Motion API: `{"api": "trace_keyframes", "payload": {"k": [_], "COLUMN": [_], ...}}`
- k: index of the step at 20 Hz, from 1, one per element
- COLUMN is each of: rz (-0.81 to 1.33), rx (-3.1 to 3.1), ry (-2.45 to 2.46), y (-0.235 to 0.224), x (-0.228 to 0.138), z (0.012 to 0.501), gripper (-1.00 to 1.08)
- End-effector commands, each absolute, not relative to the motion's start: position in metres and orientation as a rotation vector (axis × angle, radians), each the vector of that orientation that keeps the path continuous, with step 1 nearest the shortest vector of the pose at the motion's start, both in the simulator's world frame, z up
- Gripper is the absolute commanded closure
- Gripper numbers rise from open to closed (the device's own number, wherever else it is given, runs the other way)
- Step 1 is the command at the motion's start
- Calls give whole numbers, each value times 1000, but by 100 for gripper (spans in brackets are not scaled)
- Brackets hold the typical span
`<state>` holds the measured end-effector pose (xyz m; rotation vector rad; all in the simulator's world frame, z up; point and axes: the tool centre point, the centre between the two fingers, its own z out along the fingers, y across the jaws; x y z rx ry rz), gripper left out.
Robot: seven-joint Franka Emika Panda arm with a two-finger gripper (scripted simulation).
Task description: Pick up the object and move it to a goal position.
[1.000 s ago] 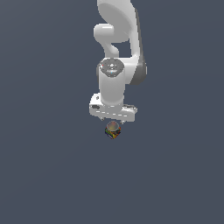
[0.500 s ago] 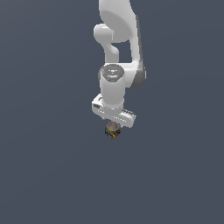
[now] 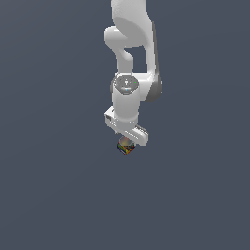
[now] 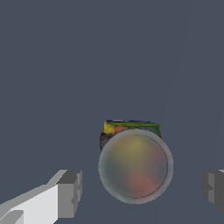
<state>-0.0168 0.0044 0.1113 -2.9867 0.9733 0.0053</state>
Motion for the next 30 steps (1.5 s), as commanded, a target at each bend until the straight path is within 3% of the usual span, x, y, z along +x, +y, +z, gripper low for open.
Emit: {"api": "trace_keyframes", "payload": {"k": [1,10,24,25,30], "rz": [2,1,0,0,0], "rx": [-2974,-2967,-2965,-2965,-2965], "ry": [1012,1032,1038,1038,1038], "y": [4,5,5,5,5], "x": [-17,-18,-18,-18,-18], "z": [109,105,58,58,58], "gripper": [-92,-92,-92,108,108]}}
